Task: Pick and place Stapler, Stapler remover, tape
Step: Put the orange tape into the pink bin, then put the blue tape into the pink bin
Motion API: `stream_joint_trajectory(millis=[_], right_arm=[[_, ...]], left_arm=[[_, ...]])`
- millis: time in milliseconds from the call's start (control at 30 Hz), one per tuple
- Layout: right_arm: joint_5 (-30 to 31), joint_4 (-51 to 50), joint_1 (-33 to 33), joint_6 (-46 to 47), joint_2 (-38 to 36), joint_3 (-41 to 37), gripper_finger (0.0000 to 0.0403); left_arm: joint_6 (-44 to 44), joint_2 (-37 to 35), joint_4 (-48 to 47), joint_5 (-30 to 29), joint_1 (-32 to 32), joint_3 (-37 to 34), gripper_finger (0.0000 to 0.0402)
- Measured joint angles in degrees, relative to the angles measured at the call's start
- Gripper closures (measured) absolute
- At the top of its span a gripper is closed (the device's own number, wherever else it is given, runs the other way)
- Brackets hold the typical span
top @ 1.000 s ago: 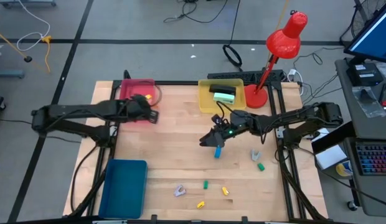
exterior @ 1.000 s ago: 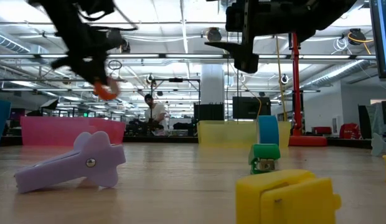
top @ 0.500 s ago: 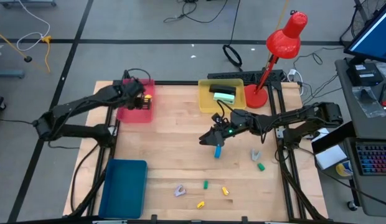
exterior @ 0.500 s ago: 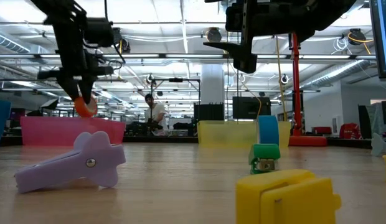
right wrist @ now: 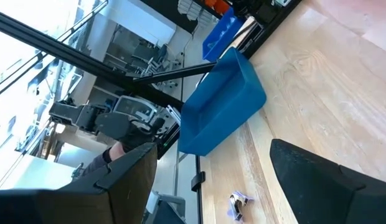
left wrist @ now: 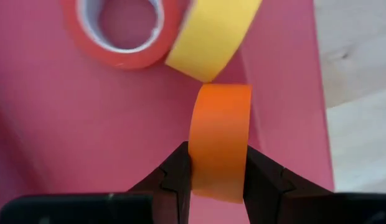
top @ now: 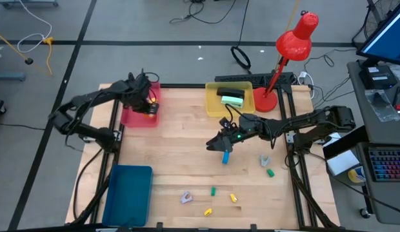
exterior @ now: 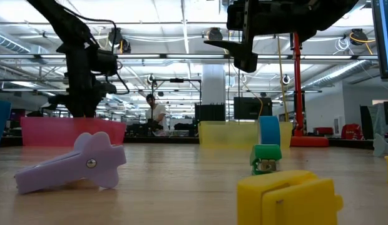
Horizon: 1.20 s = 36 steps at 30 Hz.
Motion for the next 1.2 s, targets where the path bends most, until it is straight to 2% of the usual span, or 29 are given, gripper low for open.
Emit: stream_joint_trajectory(millis=[133,467,533,700,833,1000,1200], right_arm=[[0.2,0.0,-0.1,0.0,0.0,0.0,0.01],[1.8,0.0,-0.6,-0.2,0.0,0.0,0.0099],[1.8,0.0,-0.9,-0.2,0.0,0.0,0.0099],[1.8,0.6,-1.6,-0.2,0.0,0.0,0.0099],[1.8,1.4,-1.9,-0.2,0.0,0.0,0.0099],[1.8,1.3,-2.0,-0.2,0.0,0.0,0.0099],[1.6,1.3,-2.0,-1.3,0.0,0.0,0.0099]], left_arm=[[3.3,2.4,1.5,4.0,0.6,0.0,0.0297],[6.5,5.5,3.0,4.5,1.6,0.2,0.0297],[6.6,5.5,2.8,3.6,1.6,0.1,0.0274],[6.6,5.6,2.6,-0.6,1.7,0.0,0.0169],[6.0,5.6,2.4,-1.7,1.7,0.0,0.0112],[4.9,5.4,1.5,-1.7,1.7,0.0,0.0071],[2.7,0.0,0.8,-1.7,0.8,1.2,0.0054]])
